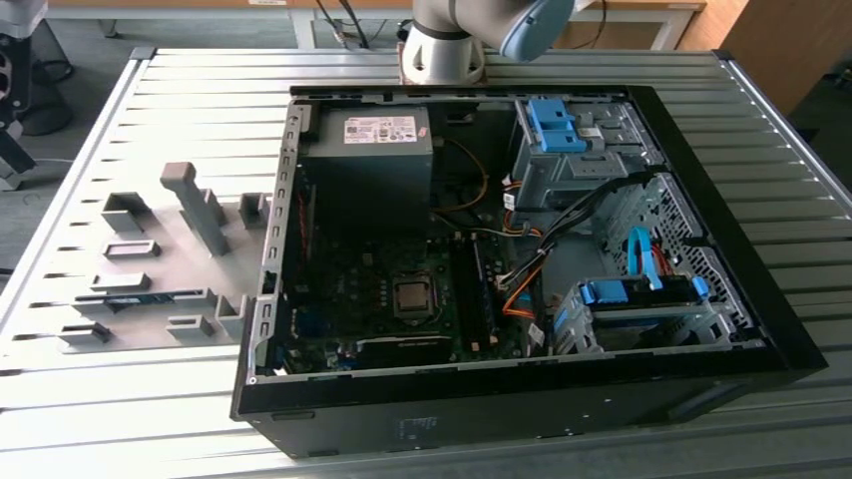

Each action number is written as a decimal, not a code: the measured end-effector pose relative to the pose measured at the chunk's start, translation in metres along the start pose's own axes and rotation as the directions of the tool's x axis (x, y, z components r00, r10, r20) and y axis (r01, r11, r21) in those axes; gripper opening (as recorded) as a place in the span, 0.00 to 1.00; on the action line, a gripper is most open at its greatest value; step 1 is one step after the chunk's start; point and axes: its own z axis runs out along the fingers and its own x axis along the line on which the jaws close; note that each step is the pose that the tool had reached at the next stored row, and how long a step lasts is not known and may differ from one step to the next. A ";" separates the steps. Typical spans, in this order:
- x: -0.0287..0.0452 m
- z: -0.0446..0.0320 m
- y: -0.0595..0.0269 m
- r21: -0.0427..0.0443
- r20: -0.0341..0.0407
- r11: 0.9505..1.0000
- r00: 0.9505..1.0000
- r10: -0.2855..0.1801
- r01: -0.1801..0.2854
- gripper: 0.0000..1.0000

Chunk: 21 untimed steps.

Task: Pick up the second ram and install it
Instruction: 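Pick up the second ram and move it above second insertion slot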

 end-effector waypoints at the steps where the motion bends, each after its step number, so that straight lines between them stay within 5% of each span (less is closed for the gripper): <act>1: 0.0000 0.0000 0.0000 0.000 0.000 1.000 1.000 -0.012 0.012 0.10; 11: 0.0000 0.0000 0.0000 -0.002 -0.005 0.992 0.992 -0.126 0.126 0.10; 21: 0.0000 0.0000 0.0000 -0.005 -0.010 0.973 0.973 -0.230 0.230 0.10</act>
